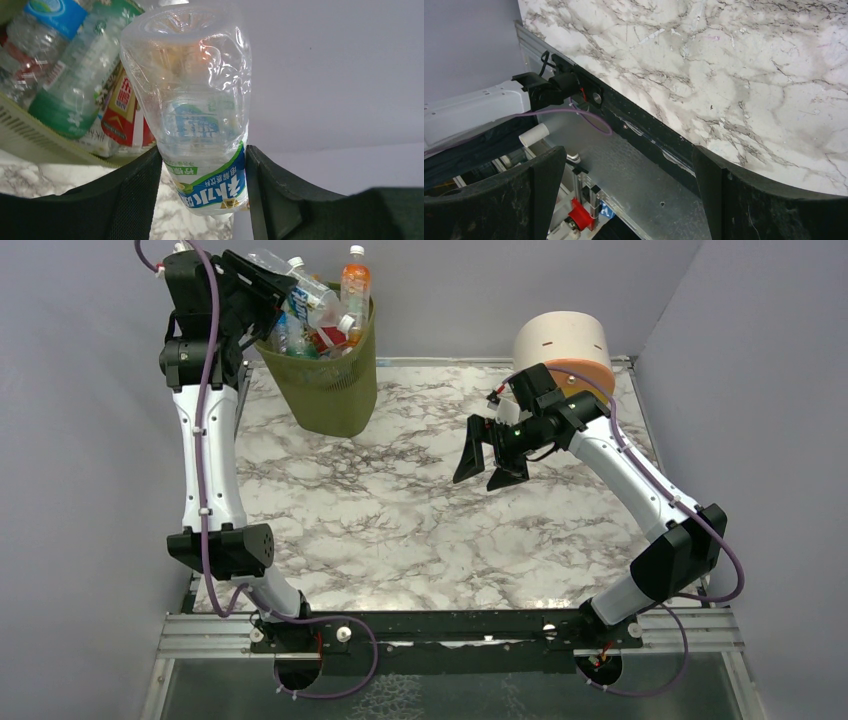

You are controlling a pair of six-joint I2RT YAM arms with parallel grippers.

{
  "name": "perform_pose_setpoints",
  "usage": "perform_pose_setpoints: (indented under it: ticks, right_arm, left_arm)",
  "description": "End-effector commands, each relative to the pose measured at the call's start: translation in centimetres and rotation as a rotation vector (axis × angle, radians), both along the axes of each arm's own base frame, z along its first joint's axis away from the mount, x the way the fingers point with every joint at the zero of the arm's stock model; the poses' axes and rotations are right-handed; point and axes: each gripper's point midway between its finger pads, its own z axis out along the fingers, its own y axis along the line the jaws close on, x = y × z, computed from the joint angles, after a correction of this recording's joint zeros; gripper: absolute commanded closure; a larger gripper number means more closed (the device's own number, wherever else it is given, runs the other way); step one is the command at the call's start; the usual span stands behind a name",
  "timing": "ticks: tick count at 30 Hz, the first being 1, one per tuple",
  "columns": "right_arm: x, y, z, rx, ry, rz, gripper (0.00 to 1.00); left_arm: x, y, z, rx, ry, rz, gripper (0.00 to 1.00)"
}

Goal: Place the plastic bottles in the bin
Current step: Place the plastic bottle in the trash bin.

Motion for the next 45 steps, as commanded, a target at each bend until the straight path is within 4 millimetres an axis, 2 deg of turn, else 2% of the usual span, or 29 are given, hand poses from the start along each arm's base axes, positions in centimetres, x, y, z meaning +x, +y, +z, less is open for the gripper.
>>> perform_pose_setpoints:
  ticks: [1,3,5,7,13,24,28,29,33,42,45]
  right_arm:
    - [0.1,0.0,0.6,0.008,-0.008,0.014,0.01]
    - [0.1,0.0,0.4,0.006,-0.004,0.015,0.01]
    - [0.2,0.1,0.4,0.005,-0.002,0.015,0.00]
    - [0.2,0.1,0.4,0.003,-0.003,0.017,0.01]
    - [0.3,-0.1,0.3,-0.010,-0.006,0.013,0.01]
    - [0.3,-0.1,-0.1,-0.014,0.008,0.020,0.01]
    - [0.2,-0.1,-0.3,-0.017,0.013,0.022,0.01]
    - [0.2,-0.1,-0.3,-0.019,0.016,0.022,0.00]
    - [0.1,-0.2,-0.5,-0.028,0.021,0.022,0.01]
    - [0.0,-0.4,-0.8,-0.042,0.033,0.019,0.01]
    - [0.0,-0.4,-0.9,-0.046,0.036,0.018,0.01]
  left_arm:
    - [1.6,2.4,3.3,0.082,-0.157,0.035,0.40]
    - [2.1,3.0,3.4,0.097,-0.177,0.031,0.40]
    - [3.5,3.6,2.5,0.114,-0.172,0.038,0.40]
    - [3.9,4.5,2.7,0.135,-0.191,0.058,0.40]
    - [4.0,7.9,3.5,0.214,-0.224,0.129,0.40]
    - [3.9,12.0,2.1,0.374,-0.195,0.267,0.40]
    - [4.3,13.4,0.9,0.428,-0.166,0.324,0.40]
    - [3.7,13.6,1.5,0.440,-0.181,0.341,0.40]
    - [3.4,14.8,1.0,0.496,-0.186,0.398,0.40]
    - [4.7,16.4,-1.0,0.571,-0.187,0.451,0.40]
    - [5.3,16.3,-1.5,0.595,-0.192,0.438,0.40]
